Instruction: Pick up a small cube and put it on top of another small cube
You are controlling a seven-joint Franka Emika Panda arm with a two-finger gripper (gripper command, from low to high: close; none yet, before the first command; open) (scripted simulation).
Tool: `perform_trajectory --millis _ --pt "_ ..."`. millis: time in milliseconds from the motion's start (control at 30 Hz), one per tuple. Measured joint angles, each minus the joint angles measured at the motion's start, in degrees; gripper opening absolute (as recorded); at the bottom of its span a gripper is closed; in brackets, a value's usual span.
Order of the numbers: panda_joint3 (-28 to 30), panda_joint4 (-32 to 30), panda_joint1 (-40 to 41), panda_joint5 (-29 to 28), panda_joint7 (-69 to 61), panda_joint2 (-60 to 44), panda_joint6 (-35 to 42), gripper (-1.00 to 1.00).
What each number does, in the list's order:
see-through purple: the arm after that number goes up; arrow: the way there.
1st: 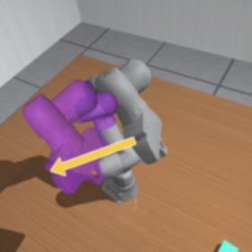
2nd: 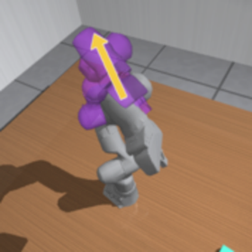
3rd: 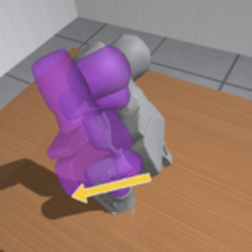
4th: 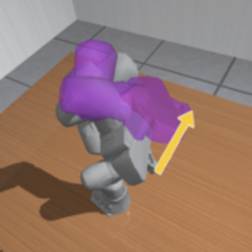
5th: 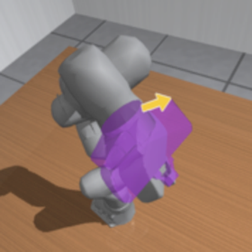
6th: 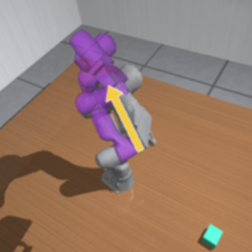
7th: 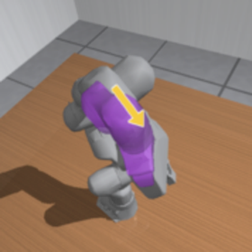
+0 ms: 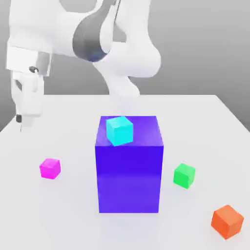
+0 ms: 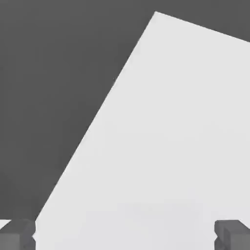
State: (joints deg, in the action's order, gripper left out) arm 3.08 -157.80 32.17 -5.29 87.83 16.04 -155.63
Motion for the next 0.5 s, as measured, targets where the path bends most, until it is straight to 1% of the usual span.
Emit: perform_trajectory --millis 167,300,400,500 --pt "2.91 -6.30 5.97 0.21 9.02 -7.11 -5.82 0.00" --pt "5.56 -10.64 9.03 3.02 13.65 -13.04 -10.71 0.00" --pt "4.43 -10.22 9.61 6.74 12.20 -18.90 -15.42 0.00" --pt "0.22 -9.17 13.09 9.81 10.14 -25.04 -20.44 0.00"
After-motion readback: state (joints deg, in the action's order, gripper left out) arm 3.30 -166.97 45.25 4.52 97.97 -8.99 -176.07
